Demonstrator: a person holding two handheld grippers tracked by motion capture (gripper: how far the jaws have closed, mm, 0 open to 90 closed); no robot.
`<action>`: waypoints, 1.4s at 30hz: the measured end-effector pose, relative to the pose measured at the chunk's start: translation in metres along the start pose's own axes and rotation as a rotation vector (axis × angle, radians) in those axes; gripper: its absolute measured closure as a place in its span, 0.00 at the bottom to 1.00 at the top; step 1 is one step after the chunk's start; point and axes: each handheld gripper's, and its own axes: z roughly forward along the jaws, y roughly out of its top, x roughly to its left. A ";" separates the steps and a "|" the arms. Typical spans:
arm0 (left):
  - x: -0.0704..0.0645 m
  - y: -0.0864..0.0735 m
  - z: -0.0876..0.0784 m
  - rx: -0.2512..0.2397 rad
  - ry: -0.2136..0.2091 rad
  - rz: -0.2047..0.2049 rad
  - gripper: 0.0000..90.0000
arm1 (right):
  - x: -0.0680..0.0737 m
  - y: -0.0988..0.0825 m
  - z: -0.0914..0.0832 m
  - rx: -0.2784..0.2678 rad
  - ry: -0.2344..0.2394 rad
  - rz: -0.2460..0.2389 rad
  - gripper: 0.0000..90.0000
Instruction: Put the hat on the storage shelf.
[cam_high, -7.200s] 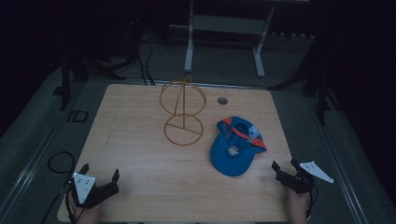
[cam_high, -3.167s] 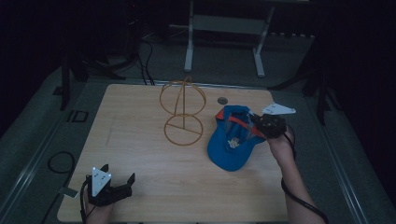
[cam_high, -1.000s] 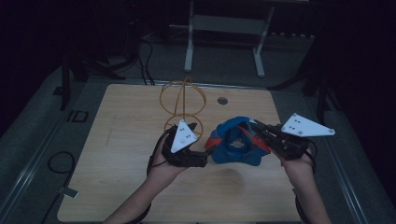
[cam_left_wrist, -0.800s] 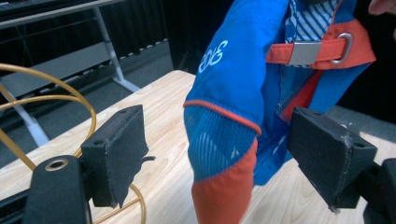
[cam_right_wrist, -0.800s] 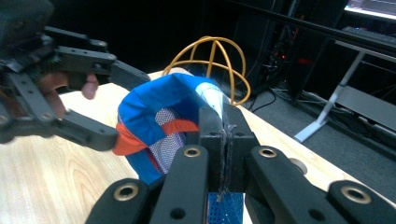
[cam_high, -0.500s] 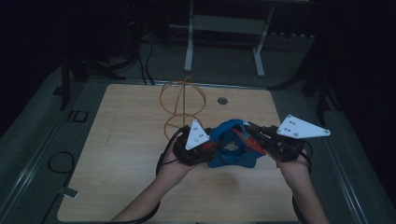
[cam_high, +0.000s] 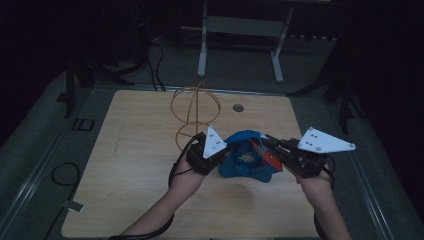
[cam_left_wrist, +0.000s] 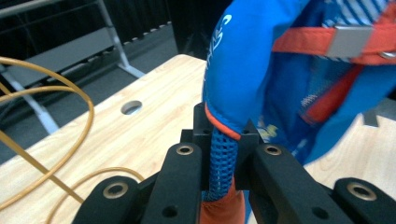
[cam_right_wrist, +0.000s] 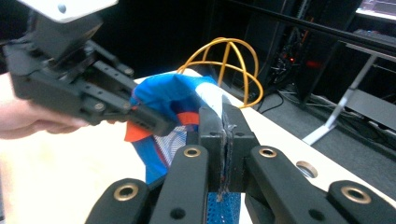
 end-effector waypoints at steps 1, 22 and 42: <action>0.000 0.001 0.000 0.002 -0.006 -0.002 0.95 | 0.001 -0.001 -0.001 -0.004 0.004 0.001 0.98; 0.012 -0.001 -0.017 -0.240 -0.136 0.060 0.95 | 0.050 -0.013 -0.028 -0.067 0.161 -0.007 0.73; 0.029 -0.013 -0.039 -0.404 -0.540 0.164 0.95 | 0.052 -0.035 -0.016 0.008 0.196 -0.046 0.65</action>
